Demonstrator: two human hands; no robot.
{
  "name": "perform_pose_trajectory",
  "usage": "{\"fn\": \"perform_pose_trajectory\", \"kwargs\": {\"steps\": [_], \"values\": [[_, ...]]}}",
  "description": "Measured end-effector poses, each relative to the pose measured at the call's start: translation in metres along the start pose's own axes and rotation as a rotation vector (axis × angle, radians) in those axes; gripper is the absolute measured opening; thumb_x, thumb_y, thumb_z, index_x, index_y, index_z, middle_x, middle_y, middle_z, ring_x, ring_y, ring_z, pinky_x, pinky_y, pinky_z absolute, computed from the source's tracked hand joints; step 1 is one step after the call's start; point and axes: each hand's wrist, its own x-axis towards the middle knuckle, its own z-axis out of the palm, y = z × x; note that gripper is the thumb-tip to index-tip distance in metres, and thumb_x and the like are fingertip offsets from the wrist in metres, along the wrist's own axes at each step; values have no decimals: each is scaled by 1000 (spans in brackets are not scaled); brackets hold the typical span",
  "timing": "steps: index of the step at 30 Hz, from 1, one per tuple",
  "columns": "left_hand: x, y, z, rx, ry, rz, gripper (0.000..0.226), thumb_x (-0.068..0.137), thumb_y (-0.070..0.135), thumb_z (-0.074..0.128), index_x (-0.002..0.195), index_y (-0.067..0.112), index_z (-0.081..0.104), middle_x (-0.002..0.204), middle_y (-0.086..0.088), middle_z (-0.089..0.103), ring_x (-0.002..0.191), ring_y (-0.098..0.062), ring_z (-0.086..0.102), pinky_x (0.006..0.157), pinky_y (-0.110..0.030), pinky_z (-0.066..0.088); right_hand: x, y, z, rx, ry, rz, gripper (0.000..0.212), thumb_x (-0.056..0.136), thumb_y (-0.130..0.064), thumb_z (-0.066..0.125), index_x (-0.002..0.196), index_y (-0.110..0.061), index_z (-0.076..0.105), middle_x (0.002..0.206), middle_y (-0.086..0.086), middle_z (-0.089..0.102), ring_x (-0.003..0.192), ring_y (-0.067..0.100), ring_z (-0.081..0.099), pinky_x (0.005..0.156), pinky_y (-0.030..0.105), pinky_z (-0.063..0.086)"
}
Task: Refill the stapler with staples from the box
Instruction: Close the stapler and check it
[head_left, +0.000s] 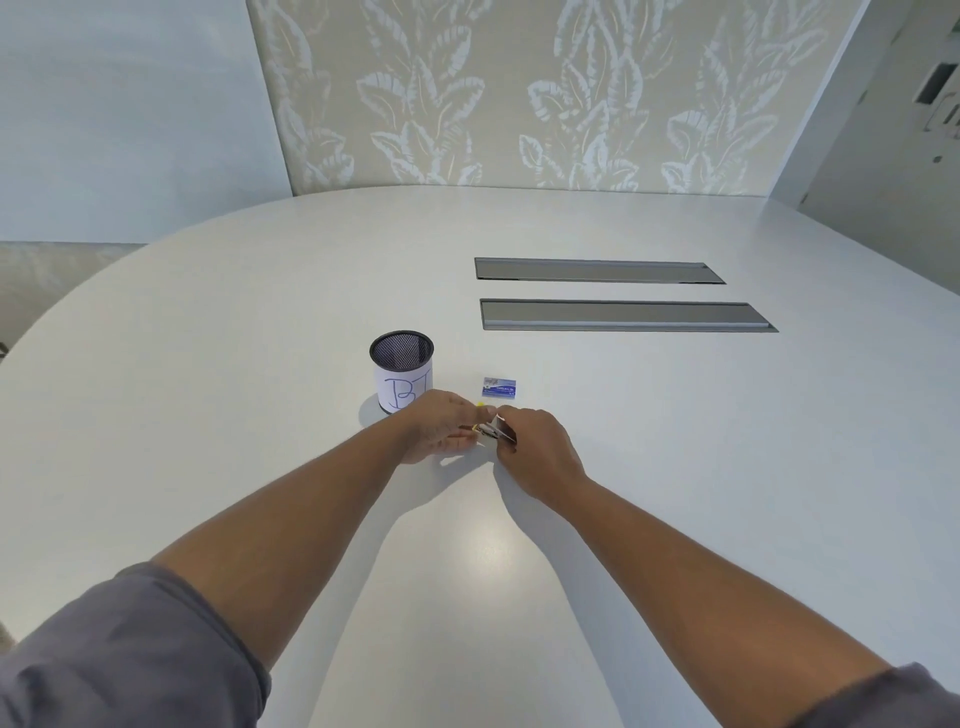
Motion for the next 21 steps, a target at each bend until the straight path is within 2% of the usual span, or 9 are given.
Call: {"fn": "perform_pose_trajectory", "kwargs": {"steps": [3, 7, 10, 11, 14, 15, 17, 19, 21], "values": [[-5, -3, -2, -114, -21, -4, 49, 80, 10, 83, 120, -9, 62, 93, -12, 73, 81, -18, 72, 73, -24, 61, -1, 1, 1, 3, 6, -26, 6, 83, -4, 50, 85, -5, 55, 77, 13, 62, 75, 34, 52, 67, 49, 46], [-8, -6, -7, -194, -53, -11, 50, 80, -8, 75, 127, -5, 57, 108, -16, 68, 93, -22, 68, 75, -26, 62, -2, 6, 2, 113, 12, 2, 28, 86, -9, 60, 114, -5, 64, 102, 9, 67, 95, 28, 59, 82, 42, 50], [-10, -6, -9, -171, -98, 7, 51, 80, -14, 71, 128, -3, 57, 113, -19, 65, 95, -25, 67, 72, -25, 62, -2, 11, 1, 217, -45, 34, 17, 84, -21, 70, 97, -14, 61, 90, 2, 65, 82, 22, 57, 72, 36, 45], [-10, -6, -9, -165, -109, 14, 50, 80, -16, 70, 127, -2, 58, 115, -20, 64, 96, -27, 67, 72, -26, 62, -2, 12, 1, 272, -85, 55, 22, 83, -25, 73, 99, -14, 63, 87, 2, 66, 78, 19, 56, 70, 34, 44], [-10, -7, -10, -145, -146, 43, 46, 81, -19, 67, 121, 2, 61, 111, -18, 62, 93, -26, 68, 74, -26, 62, -2, 15, -5, 423, -186, 130, 43, 85, -30, 78, 124, -16, 64, 87, -6, 65, 75, 9, 56, 71, 27, 44], [-10, -7, -10, -139, -163, 56, 46, 81, -19, 66, 120, 4, 61, 107, -15, 62, 90, -25, 69, 75, -26, 61, -1, 16, -6, 440, -208, 126, 42, 87, -29, 76, 125, -17, 63, 86, -7, 63, 75, 9, 55, 72, 27, 42], [-9, -6, -11, -136, -196, 79, 47, 81, -19, 65, 121, 5, 62, 101, -10, 63, 84, -21, 71, 74, -26, 61, 1, 16, -9, 437, -252, 73, 17, 91, -26, 71, 104, -18, 62, 81, -4, 58, 72, 12, 51, 70, 30, 41], [-8, -6, -10, -165, -223, 93, 46, 84, -15, 66, 124, 6, 62, 101, -9, 67, 83, -20, 72, 74, -28, 61, 2, 15, -12, 428, -273, 22, 14, 94, -22, 66, 93, -10, 61, 82, 9, 61, 72, 17, 50, 70, 36, 41], [-7, -6, -8, -211, -238, 107, 35, 87, 3, 71, 121, 8, 66, 103, -11, 71, 88, -23, 71, 80, -34, 62, 2, 13, -13, 407, -269, -2, 17, 95, -25, 64, 96, -7, 62, 90, 16, 64, 75, 20, 52, 69, 36, 43]]}}
